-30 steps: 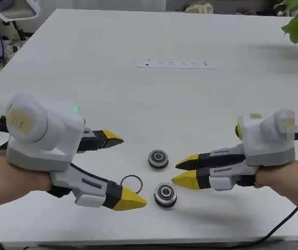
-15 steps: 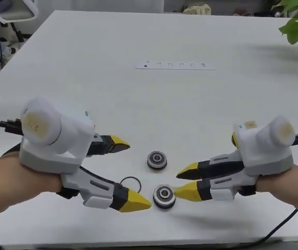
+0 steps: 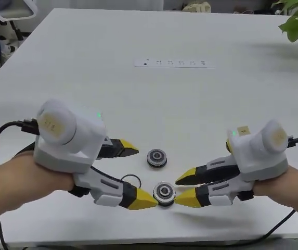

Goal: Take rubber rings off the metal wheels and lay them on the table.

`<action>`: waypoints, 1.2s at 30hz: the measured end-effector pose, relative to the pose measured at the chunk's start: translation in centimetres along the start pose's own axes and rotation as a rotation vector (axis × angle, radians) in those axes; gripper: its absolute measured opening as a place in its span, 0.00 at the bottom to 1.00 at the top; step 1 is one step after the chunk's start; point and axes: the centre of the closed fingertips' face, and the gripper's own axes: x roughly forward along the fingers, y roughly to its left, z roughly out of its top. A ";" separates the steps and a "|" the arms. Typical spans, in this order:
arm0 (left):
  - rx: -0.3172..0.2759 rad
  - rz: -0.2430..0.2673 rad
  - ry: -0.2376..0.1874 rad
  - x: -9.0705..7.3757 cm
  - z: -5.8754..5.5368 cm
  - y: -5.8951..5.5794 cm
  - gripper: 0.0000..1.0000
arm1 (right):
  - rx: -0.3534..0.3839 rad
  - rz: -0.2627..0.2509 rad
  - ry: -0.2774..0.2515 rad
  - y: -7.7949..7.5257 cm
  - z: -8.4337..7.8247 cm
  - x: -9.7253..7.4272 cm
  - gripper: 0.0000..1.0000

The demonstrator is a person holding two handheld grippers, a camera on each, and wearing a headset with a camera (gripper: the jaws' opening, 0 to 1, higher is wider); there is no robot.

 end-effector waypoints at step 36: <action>-0.023 -0.105 0.057 3.2 -1.5 -1.6 0.39 | -0.095 -0.003 0.056 0.1 -0.9 1.1 0.18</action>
